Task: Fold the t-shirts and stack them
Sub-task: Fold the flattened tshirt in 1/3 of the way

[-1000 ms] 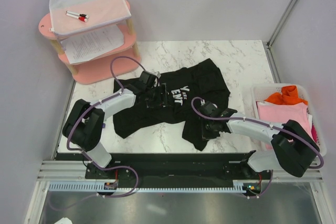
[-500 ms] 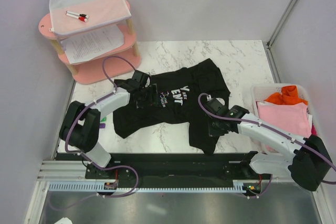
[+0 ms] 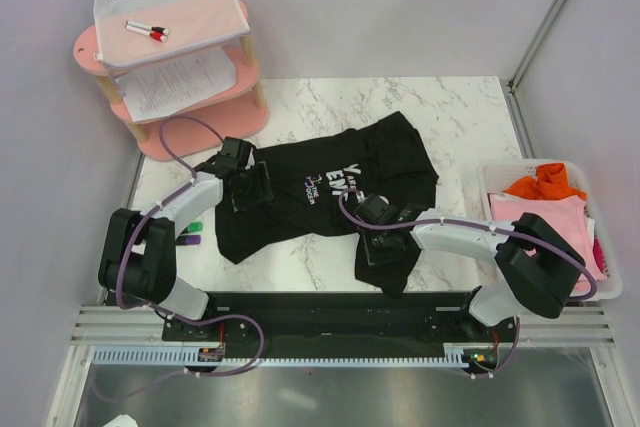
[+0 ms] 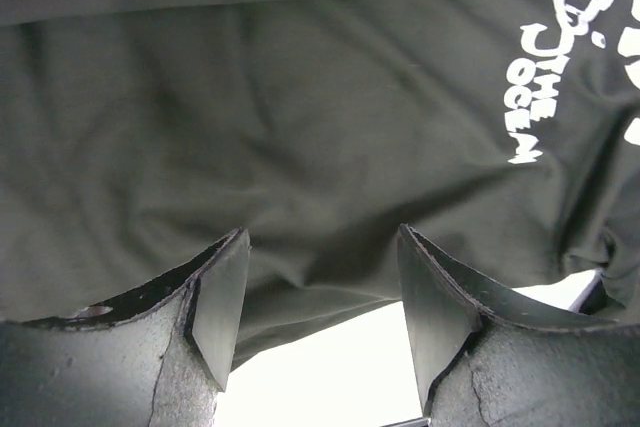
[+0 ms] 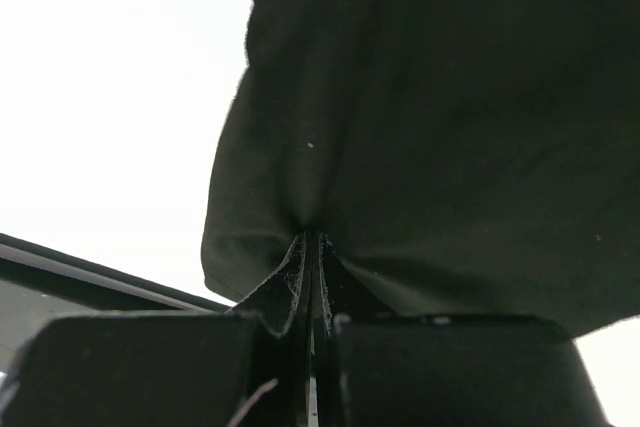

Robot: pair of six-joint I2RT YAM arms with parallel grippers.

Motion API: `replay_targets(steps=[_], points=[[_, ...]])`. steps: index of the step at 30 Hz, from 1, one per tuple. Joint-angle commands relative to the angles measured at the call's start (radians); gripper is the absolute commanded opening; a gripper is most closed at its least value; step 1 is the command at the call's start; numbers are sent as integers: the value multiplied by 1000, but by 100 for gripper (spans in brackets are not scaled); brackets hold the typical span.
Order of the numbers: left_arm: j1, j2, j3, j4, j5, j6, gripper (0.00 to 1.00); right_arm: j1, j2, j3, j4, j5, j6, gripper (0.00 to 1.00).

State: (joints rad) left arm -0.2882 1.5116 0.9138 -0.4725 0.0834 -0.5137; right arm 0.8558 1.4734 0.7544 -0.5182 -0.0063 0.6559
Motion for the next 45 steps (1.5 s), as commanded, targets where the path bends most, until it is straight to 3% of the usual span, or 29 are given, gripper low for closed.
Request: replay_targets(steps=[1,5,16,22,34,37,38,41,45], points=[[32,-30,-19,-14,-19,21,67,25,63,23,3,0,-9,0],[50,-7,-24,-26,-19,7,66,52,119,30,-127,78,2,0],[52,13,-39,-63,-53,-25,62,65,51,-16,-341,184,19,0],[55,13,-55,-80,-74,-37,62,75,42,36,-422,213,5,0],[58,-102,-66,-158,-79,-54,59,98,-39,135,-404,224,-12,5],[60,-145,-76,-184,-74,-55,54,98,-58,180,-349,230,-29,7],[58,-152,-91,-195,-68,-57,45,98,-56,195,-335,238,-44,7],[54,-186,-143,-193,-37,-78,2,95,-15,264,-280,296,-82,11],[-9,-231,-216,-193,-79,-149,2,78,117,420,-204,313,-145,11]])
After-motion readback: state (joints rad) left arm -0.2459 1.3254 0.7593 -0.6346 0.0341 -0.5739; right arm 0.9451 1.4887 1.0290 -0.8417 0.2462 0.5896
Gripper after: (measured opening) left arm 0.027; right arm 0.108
